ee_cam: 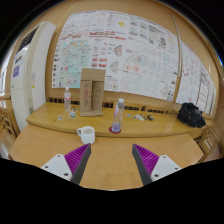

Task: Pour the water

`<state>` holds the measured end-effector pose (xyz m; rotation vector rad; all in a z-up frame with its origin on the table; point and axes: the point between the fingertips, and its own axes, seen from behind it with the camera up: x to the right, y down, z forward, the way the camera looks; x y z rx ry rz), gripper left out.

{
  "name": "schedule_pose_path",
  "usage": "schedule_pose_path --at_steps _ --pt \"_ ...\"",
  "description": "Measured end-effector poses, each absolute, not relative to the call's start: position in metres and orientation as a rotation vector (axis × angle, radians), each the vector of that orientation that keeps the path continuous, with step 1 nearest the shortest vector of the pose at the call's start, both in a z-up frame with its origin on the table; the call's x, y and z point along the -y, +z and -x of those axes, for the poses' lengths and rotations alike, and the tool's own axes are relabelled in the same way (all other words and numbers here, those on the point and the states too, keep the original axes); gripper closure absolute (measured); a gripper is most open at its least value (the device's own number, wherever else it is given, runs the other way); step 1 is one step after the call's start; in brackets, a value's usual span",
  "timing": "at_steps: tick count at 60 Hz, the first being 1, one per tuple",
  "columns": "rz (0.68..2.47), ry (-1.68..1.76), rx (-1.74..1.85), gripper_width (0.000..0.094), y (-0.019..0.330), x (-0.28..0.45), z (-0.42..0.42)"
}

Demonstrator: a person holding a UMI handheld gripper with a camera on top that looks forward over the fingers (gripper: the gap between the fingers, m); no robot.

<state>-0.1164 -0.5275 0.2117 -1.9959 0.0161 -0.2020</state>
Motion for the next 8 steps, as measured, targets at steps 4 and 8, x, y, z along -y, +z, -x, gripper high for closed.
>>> schedule_pose_path --at_steps 4,8 --pt "1.994 -0.205 -0.039 0.0090 0.214 0.539 0.114" --pt "1.988 -0.194 -0.057 0.0091 0.218 0.547 0.112"
